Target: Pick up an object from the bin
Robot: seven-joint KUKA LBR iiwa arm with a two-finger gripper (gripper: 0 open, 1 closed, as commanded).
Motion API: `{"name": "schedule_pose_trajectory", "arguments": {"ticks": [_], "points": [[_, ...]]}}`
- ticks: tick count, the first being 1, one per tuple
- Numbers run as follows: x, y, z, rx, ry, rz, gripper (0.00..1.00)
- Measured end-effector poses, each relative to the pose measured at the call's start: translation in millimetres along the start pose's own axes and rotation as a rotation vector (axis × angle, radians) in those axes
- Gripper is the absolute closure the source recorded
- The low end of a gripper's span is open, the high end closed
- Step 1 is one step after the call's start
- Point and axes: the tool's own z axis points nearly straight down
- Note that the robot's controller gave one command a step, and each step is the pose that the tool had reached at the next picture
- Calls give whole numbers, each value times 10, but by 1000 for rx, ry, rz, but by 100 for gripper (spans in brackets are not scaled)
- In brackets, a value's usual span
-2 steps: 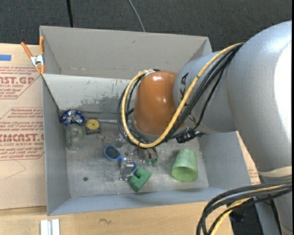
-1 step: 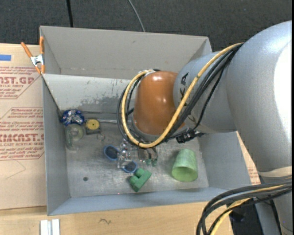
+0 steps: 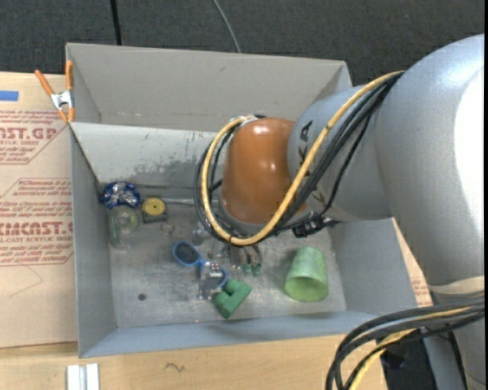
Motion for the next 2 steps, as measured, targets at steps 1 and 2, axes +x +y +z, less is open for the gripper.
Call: {"name": "schedule_pose_trajectory", "arguments": {"ticks": [1,2], "points": [[0,0,0,0,0,0,100],[0,1,0,0,0,0,0]]}}
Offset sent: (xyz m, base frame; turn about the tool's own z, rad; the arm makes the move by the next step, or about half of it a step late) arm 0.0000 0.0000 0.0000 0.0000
